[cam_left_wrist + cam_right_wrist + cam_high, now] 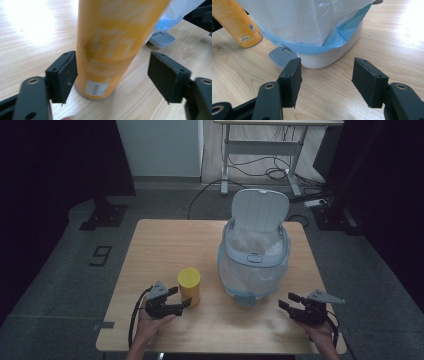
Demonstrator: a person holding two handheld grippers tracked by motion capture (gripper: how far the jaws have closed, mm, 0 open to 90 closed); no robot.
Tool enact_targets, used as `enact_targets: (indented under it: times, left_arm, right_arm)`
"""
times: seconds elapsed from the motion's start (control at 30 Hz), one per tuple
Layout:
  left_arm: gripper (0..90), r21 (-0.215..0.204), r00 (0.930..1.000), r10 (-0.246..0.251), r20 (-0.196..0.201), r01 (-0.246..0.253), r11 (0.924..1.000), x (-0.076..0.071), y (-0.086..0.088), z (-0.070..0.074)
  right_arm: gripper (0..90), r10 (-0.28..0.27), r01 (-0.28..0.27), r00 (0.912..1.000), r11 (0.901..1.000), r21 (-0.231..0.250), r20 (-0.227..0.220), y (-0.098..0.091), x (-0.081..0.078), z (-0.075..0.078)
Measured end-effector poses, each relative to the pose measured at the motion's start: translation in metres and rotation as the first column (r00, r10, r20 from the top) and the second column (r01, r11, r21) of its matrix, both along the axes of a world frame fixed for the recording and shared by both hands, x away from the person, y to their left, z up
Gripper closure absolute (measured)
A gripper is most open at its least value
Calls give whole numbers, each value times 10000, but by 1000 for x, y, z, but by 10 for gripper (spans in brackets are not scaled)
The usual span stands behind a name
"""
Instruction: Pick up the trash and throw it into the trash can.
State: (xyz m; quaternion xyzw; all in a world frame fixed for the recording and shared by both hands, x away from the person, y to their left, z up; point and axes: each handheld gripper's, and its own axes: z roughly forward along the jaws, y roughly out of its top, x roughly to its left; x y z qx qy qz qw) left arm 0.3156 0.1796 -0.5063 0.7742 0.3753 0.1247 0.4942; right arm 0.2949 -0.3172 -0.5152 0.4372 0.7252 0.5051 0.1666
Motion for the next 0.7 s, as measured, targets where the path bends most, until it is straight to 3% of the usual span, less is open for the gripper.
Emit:
enact_targets:
  times: [0.13, 0.3, 0.43, 0.7]
  left_arm:
    - [138, 220, 9993, 61, 364, -69, 9997, 4, -7, 2]
    - [92, 228, 9986, 203, 498, -214, 9995, 9, -13, -1]
    - [93, -82, 9985, 144, 526, -140, 9999, 18, -15, -1]
    - [126, 37, 9983, 48, 588, -50, 10000, 29, -24, -5]
  right_arm:
    - [398, 24, -24, 10000, 10000, 21, -4, 0, 0, 0]
    - [397, 61, -61, 10000, 10000, 13, -25, 1, 0, 0]
    - [397, 97, -97, 9999, 9999, -49, -51, 2, 1, -1]
    - [397, 115, -115, 9999, 9999, -92, -72, 3, 2, -2]
